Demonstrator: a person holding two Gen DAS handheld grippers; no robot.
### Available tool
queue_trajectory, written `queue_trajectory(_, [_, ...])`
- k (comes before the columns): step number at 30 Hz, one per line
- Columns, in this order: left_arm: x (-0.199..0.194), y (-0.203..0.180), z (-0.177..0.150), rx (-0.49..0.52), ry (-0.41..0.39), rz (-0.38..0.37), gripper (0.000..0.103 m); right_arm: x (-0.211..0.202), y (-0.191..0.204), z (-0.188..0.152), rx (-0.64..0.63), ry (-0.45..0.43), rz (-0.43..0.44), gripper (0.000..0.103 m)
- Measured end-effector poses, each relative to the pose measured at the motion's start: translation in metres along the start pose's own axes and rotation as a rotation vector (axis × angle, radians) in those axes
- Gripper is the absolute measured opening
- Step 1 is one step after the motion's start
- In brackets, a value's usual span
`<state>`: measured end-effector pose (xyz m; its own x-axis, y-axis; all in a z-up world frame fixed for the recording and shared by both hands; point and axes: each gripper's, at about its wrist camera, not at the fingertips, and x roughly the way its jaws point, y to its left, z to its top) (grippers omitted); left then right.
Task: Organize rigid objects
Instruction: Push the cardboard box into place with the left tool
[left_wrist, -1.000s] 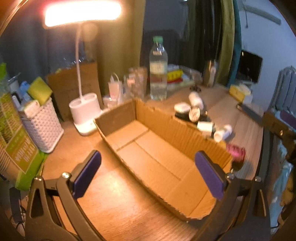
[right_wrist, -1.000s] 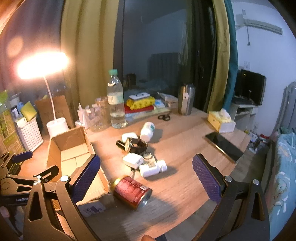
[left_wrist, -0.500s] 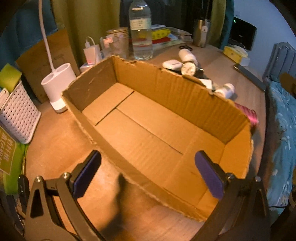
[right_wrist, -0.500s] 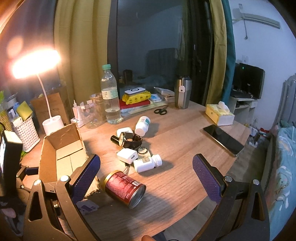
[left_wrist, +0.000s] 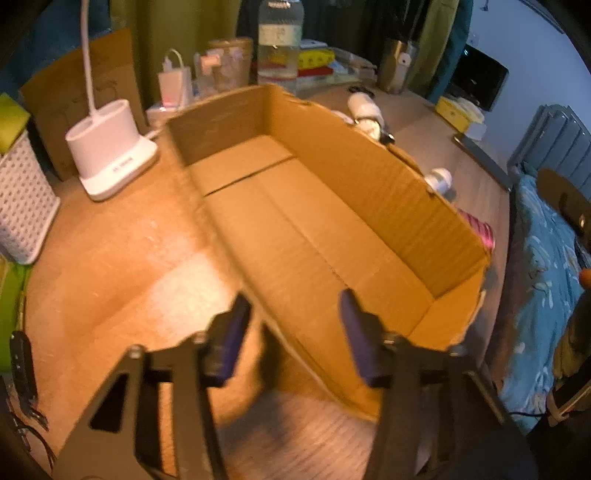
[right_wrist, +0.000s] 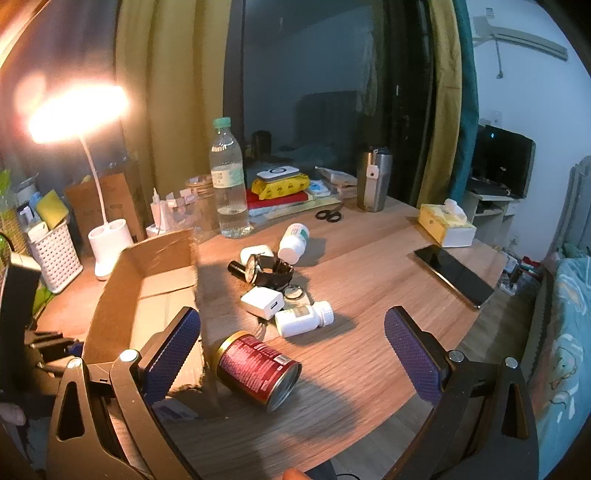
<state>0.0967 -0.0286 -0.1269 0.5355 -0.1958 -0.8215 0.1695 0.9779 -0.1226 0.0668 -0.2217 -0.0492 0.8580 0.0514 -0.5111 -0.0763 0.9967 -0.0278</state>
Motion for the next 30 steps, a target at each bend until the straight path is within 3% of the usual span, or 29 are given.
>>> queue_trajectory(1, [0.0, 0.003, 0.001, -0.01, -0.002, -0.001, 0.034, 0.001, 0.001, 0.0, -0.002, 0.005, 0.002, 0.102])
queue_trajectory(7, [-0.001, 0.027, 0.008, -0.06, -0.007, 0.015, 0.022, 0.006, 0.004, -0.001, -0.005, 0.018, 0.009, 0.102])
queue_trajectory(11, [-0.004, 0.046, 0.012, -0.076, -0.026, 0.062, 0.022, 0.014, 0.008, -0.003, -0.01, 0.038, 0.014, 0.102])
queue_trajectory(16, [-0.004, 0.042, 0.01, -0.059, -0.056, 0.068, 0.024, 0.031, 0.014, -0.008, -0.013, 0.077, 0.007, 0.102])
queue_trajectory(22, [-0.005, 0.041, 0.0, -0.094, -0.153, 0.019, 0.028, 0.039, 0.022, -0.01, -0.024, 0.089, 0.001, 0.102])
queue_trajectory(30, [-0.002, 0.047, 0.001, -0.128, -0.167, -0.02, 0.026, 0.045, 0.024, -0.016, -0.026, 0.104, 0.015, 0.102])
